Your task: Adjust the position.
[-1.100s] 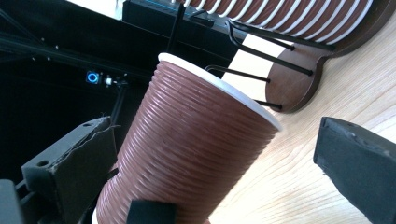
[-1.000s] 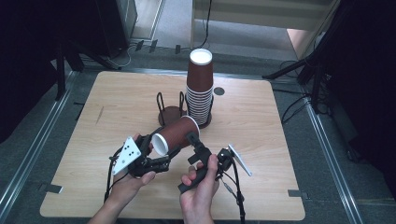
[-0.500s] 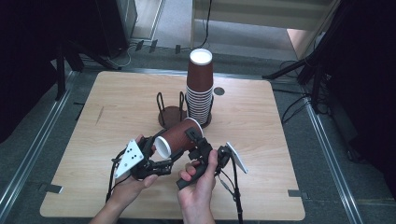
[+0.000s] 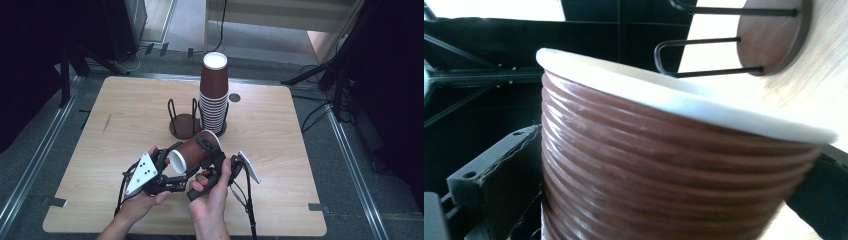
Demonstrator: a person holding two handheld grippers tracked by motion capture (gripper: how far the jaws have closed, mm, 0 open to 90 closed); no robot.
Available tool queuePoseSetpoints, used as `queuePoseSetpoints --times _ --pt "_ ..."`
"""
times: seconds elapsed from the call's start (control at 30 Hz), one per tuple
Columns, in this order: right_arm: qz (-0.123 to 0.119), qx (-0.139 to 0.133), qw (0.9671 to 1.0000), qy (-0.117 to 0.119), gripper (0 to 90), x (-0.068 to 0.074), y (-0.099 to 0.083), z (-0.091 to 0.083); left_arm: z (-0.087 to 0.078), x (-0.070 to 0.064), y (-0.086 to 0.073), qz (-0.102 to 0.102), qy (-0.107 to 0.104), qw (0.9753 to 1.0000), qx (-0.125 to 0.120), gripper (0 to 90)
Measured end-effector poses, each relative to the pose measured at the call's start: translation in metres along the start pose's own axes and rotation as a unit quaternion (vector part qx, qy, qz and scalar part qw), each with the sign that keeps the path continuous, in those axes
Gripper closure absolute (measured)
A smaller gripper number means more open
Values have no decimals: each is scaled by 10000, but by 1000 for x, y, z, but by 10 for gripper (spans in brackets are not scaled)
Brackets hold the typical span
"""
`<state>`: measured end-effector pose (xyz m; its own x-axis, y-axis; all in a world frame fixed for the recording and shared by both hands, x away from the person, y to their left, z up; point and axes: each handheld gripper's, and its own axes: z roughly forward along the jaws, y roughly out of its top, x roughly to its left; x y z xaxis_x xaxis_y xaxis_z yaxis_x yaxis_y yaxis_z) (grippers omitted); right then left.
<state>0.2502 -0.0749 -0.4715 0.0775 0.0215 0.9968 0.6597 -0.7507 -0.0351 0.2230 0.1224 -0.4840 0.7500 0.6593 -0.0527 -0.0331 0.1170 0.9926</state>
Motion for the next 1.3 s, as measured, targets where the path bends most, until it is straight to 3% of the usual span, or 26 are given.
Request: queuePoseSetpoints --times 0.17,0.23,0.33,0.37,0.43,0.53,0.8,0.87,0.97,1.13,1.3 --pt "151 -2 9998 146 79 -5 -1 0 -2 2 -2 95 -63 9999 -5 202" --pt "178 23 9997 180 86 -7 -3 1 -4 4 -2 -60 -87 9999 -20 195" --pt "136 -29 9995 270 110 -8 -3 1 -8 3 0 -8 190 9996 213 171" --pt "129 -52 9995 290 110 -8 -3 1 -9 4 1 -122 194 9994 272 153" --pt "59 -94 9994 343 110 -7 0 0 -10 5 2 -258 221 9987 381 118" --pt "-106 -215 9990 369 110 -5 3 -1 -12 10 3 -557 93 9974 456 14" --pt "-500 -526 9971 211 113 -6 11 -2 -21 17 6 -653 144 9962 549 0" --pt "-613 -606 9961 189 115 -6 12 -2 -22 17 6 -598 270 9956 671 0" --pt "-827 -776 9935 119 118 -8 14 -2 -22 19 6 -532 505 9926 968 0" --pt "-1251 -957 9875 40 119 -9 15 -1 -25 23 8 -682 523 9910 1028 0" --pt "-1579 -1045 9819 -21 119 -10 16 1 -28 26 10 -690 576 9898 1104 0"
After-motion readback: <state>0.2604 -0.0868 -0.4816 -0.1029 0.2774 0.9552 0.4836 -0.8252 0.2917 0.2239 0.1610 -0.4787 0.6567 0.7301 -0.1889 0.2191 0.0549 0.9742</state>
